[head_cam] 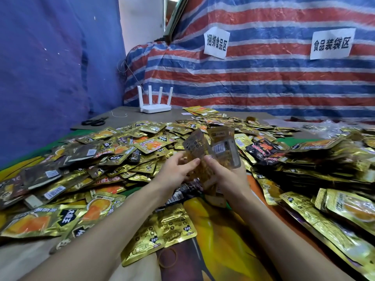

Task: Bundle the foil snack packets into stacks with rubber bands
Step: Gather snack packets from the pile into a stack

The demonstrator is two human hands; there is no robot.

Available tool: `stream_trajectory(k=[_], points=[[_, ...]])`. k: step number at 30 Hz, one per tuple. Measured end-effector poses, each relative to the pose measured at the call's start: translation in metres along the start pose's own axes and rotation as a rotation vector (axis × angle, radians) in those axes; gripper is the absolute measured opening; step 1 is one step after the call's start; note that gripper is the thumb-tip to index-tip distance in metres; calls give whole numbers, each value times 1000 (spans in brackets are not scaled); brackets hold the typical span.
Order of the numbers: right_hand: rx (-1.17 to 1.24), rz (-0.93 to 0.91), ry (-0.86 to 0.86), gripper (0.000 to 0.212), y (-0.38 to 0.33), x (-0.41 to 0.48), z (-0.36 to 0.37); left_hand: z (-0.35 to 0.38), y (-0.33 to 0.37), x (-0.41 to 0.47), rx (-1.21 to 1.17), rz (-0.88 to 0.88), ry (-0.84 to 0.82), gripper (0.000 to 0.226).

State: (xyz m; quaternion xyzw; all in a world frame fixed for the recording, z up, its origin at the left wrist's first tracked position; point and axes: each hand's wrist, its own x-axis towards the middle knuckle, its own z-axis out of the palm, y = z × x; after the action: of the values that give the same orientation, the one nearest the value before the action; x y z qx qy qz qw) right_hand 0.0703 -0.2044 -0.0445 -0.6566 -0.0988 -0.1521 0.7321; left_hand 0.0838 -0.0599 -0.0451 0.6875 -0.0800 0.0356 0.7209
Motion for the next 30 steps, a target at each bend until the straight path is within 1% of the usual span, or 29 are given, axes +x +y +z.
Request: stream_trajectory(k=[2, 5, 7, 9, 10, 11, 12, 14, 16, 18, 20, 23, 25, 26, 28, 30], points=[[-12, -32, -6, 23, 0, 0, 2, 1, -2, 1, 8, 55, 27, 32], [40, -12, -49, 21, -2, 1, 1, 2, 0, 0, 13, 159, 6, 29], [111, 90, -137, 22, -7, 2, -3, -1, 1, 0, 60, 213, -16, 38], [189, 271, -256, 28, -10, 2, -8, -5, 3, 0, 181, 239, -40, 53], [217, 349, -294, 29, -11, 2, -10, -8, 3, 0, 248, 253, -57, 59], [225, 385, -305, 30, -11, 2, -12, -10, 3, -1, 327, 277, -75, 62], [205, 371, -297, 29, -9, 2, -12, -13, 4, -2, 430, 307, -93, 63], [101, 228, -273, 25, -5, 1, -11, -14, 6, -3, 627, 350, -115, 61], [26, 90, -265, 18, -1, -2, -5, -13, 7, -3, 686, 333, -133, 58], [6, 22, -227, 17, -1, -6, 2, -12, 9, -3, 630, 283, -144, 63], [-4, -45, -172, 17, -2, -7, 7, -10, 12, -5, 519, 243, -171, 69], [-14, -123, -112, 7, -2, -6, 7, -3, 12, -10, 339, 244, -246, 71], [-15, -138, -95, 22, -2, -7, 6, 2, 9, -12, 220, 212, -299, 81], [-2, -132, -87, 25, -2, -7, 5, 4, 8, -13, 197, 191, -319, 86], [22, -122, -73, 23, -3, -8, 4, 7, 8, -15, 177, 168, -345, 92], [19, -151, -38, 21, -5, -8, 3, 9, 9, -16, 128, 161, -333, 91]])
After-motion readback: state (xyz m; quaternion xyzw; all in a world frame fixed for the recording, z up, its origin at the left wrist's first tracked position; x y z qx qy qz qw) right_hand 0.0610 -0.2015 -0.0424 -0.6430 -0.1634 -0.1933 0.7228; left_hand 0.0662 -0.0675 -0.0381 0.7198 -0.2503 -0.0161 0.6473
